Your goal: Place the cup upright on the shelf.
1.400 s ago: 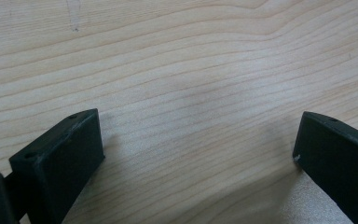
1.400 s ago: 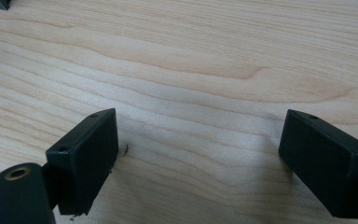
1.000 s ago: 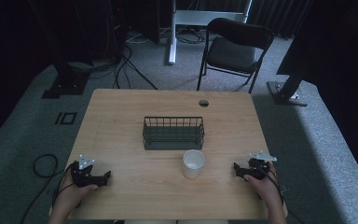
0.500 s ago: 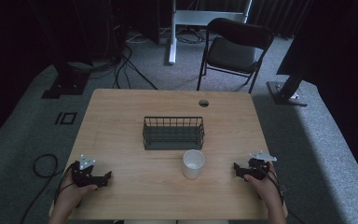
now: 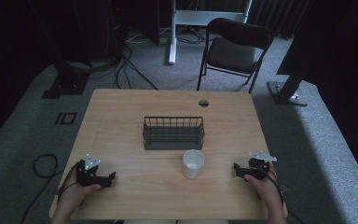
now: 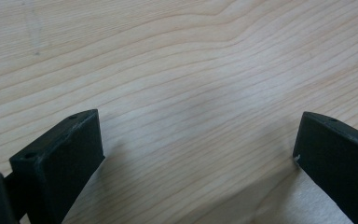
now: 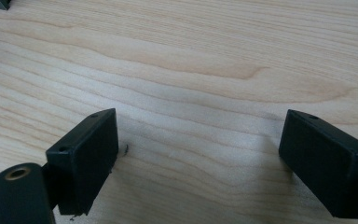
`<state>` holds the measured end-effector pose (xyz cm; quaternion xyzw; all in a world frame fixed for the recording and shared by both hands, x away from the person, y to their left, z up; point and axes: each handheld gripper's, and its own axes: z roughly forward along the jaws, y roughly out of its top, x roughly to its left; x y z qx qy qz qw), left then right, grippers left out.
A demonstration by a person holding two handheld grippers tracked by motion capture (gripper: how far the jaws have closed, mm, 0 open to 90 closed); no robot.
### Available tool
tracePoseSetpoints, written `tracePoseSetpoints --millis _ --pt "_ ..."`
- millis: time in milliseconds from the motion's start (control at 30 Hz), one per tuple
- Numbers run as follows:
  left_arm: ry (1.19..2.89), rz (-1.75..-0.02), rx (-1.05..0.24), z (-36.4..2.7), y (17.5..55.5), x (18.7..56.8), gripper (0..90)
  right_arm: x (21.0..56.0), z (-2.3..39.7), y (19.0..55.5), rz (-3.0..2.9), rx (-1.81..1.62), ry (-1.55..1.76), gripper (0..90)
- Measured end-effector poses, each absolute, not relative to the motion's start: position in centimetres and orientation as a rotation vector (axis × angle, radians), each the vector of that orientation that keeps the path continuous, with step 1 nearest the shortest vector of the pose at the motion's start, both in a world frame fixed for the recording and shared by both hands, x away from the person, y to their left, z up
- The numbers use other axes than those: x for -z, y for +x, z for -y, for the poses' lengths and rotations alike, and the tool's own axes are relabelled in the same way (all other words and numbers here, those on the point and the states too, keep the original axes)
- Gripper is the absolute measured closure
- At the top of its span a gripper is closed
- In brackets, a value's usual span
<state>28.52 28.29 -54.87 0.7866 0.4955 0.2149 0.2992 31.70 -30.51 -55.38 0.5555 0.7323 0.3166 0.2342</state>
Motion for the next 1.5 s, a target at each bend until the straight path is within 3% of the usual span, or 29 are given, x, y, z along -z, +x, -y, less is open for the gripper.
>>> tracePoseSetpoints --millis 1500 --pt "2.138 -1.054 -0.5 -20.6 28.9 52.7 1.8 55.4 30.4 31.7 -2.023 -0.875 1.513 11.3"
